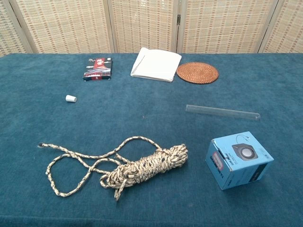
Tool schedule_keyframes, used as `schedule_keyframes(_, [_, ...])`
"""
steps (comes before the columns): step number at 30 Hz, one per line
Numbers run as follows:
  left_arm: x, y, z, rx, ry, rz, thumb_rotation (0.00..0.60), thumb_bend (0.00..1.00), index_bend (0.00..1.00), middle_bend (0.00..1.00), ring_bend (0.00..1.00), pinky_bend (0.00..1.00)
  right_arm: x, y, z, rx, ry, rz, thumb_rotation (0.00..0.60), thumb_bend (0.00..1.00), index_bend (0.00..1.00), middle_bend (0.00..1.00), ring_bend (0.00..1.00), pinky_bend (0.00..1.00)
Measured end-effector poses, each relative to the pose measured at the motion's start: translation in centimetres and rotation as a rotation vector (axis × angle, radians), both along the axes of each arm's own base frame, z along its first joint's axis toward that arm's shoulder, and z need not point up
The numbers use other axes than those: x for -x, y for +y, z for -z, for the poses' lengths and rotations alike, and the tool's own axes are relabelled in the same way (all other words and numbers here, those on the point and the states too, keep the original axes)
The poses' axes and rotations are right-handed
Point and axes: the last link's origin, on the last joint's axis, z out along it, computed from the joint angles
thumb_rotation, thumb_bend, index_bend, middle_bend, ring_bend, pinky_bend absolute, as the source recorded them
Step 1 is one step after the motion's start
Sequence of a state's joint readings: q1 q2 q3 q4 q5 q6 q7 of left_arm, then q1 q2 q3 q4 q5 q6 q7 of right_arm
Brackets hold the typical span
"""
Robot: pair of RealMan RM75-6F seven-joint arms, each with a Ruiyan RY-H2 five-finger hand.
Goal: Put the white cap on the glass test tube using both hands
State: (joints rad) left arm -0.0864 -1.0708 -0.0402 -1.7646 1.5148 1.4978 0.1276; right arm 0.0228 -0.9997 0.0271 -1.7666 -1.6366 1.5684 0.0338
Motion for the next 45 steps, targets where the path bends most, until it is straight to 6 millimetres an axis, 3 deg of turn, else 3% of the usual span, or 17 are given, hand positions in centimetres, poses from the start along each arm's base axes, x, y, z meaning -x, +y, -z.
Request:
schedule_keyframes(18, [-0.2, -0.1, -0.3, -0.002, -0.002, 0.014, 0.6, 0.33, 0.13, 0.14, 0.08, 0.03, -0.3, 0.3, -0.3, 0.014, -0.003, -0.013, 0.6, 0.31, 0.35, 0.37, 0.28, 0.48])
schedule_keyframes(31, [-0.4, -0.1, -0.3, 0.002, 0.001, 0.02, 0.6, 0.33, 0.13, 0.14, 0.08, 0.03, -0.8, -0.5, -0.5, -0.013, 0.019, -0.017, 0.6, 0.31, 0.35, 0.44, 0.36, 0.49])
schedule_keyframes(40, [-0.3, -0.2, -0.2, 0.003, -0.003, 0.022, 0.6, 0.33, 0.13, 0.14, 0.08, 0.03, -3.0, -3.4, 0.1, -0.089, 0.071, -0.066, 0.6, 0.31, 0.35, 0.48, 0.41, 0.54])
schedule_keyframes(45, [-0.2, -0.4, -0.2, -0.001, -0.006, 0.022, 0.6, 0.33, 0.13, 0.14, 0.08, 0.03, -4.4, -6.4, 0.5, -0.151, 0.107, -0.078, 0.6, 0.31, 0.35, 0.55, 0.52, 0.67])
